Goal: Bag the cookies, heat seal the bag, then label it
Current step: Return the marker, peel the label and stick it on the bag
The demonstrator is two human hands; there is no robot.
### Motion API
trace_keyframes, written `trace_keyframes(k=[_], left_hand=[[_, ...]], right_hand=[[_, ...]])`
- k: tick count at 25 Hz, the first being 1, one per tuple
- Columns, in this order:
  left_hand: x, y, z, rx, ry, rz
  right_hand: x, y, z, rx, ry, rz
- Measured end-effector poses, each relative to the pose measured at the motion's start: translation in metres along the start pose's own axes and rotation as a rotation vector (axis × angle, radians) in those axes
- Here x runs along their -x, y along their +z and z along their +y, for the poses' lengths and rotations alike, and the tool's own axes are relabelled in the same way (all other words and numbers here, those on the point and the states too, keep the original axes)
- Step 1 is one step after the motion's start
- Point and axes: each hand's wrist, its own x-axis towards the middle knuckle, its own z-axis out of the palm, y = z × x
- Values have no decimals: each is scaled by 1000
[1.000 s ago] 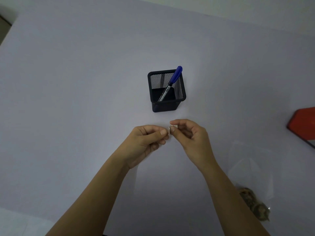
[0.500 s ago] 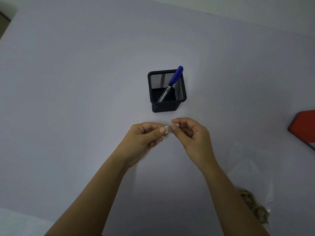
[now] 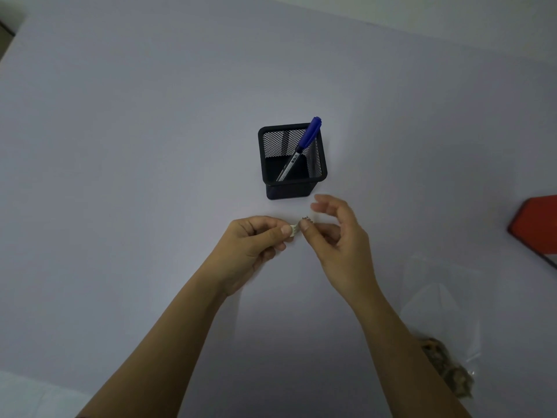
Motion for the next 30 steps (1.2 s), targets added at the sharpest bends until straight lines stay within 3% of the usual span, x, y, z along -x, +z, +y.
trace_keyframes(k=[4, 10, 30], left_hand=[[1, 3, -3, -65, 47, 63], [1, 9, -5, -98, 94, 128], [9, 13, -10, -342, 168, 91]], right_hand=[[4, 0, 7, 261, -226, 128], [10, -1, 6, 247, -245, 27], [19, -11, 0, 13, 8, -59]])
